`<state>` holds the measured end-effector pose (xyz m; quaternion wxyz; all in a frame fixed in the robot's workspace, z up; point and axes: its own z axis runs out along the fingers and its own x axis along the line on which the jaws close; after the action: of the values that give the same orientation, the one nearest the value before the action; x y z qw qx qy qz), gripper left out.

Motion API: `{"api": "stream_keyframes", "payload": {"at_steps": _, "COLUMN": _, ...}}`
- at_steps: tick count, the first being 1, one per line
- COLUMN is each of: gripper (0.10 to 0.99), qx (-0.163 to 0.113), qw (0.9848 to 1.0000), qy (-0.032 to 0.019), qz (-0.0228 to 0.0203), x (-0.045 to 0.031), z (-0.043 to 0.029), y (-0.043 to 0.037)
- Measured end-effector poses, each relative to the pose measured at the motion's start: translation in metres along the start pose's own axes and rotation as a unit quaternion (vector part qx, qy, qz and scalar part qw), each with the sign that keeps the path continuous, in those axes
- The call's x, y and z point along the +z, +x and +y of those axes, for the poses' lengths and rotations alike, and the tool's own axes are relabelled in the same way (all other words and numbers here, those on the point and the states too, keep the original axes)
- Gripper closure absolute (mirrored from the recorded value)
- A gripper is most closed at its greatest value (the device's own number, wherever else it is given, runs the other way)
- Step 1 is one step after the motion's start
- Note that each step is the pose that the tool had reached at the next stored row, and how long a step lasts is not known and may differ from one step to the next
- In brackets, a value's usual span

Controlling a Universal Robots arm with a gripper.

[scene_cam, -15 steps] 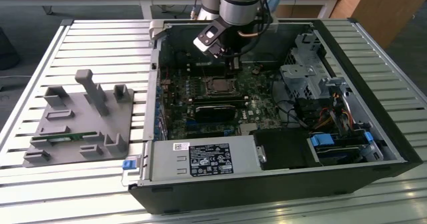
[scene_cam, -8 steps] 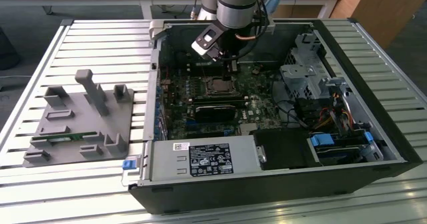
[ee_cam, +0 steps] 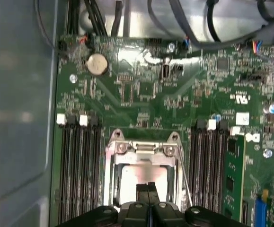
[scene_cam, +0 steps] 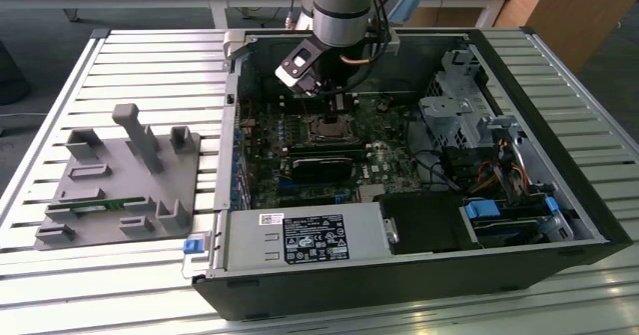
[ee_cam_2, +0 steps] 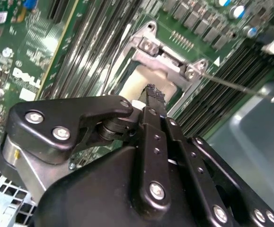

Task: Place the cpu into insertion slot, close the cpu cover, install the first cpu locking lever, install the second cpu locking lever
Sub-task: 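Close the cpu cover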

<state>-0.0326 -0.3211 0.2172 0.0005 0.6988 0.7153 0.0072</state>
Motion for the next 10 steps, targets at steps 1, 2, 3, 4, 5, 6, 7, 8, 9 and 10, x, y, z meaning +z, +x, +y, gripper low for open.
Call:
{"api": "stream_keyframes", "payload": {"at_steps": 1, "gripper": 0.98, "qx": 0.0, "qw": 1.0, "qy": 0.0, "qz": 0.0, "x": 0.0007, "z": -0.0016, "y": 0.0}}
{"api": "stream_keyframes", "payload": {"at_steps": 2, "gripper": 0.98, "qx": 0.0, "qw": 1.0, "qy": 0.0, "qz": 0.0, "x": 0.0014, "z": -0.0032, "y": 0.0}}
{"api": "stream_keyframes", "payload": {"at_steps": 3, "gripper": 0.98, "qx": 0.0, "qw": 1.0, "qy": 0.0, "qz": 0.0, "x": 0.0022, "z": -0.0049, "y": 0.0001}}
{"api": "stream_keyframes", "payload": {"at_steps": 4, "gripper": 0.98, "qx": 0.0, "qw": 1.0, "qy": 0.0, "qz": 0.0, "x": 0.003, "z": -0.0067, "y": 0.0001}}
{"api": "stream_keyframes", "payload": {"at_steps": 5, "gripper": 0.98, "qx": 0.0, "qw": 1.0, "qy": 0.0, "qz": 0.0, "x": 0.0039, "z": -0.0081, "y": 0.0001}}
{"api": "stream_keyframes", "payload": {"at_steps": 6, "gripper": 0.98, "qx": 0.0, "qw": 1.0, "qy": 0.0, "qz": 0.0001, "x": 0.0049, "z": -0.0092, "y": 0.0002}}
{"api": "stream_keyframes", "payload": {"at_steps": 7, "gripper": 0.98, "qx": 0.0, "qw": 1.0, "qy": 0.0, "qz": 0.0, "x": 0.0058, "z": -0.0104, "y": 0.0002}}
{"api": "stream_keyframes", "payload": {"at_steps": 8, "gripper": 0.98, "qx": 0.0, "qw": 1.0, "qy": 0.0, "qz": 0.0001, "x": 0.0068, "z": -0.0114, "y": 0.0002}}
{"api": "stream_keyframes", "payload": {"at_steps": 9, "gripper": 0.98, "qx": 0.0, "qw": 1.0, "qy": 0.0, "qz": 0.0001, "x": 0.0079, "z": -0.0122, "y": 0.0002}}
{"api": "stream_keyframes", "payload": {"at_steps": 10, "gripper": 0.98, "qx": 0.0, "qw": 1.0, "qy": 0.0, "qz": 0.0, "x": 0.009, "z": -0.0128, "y": 0.0002}}
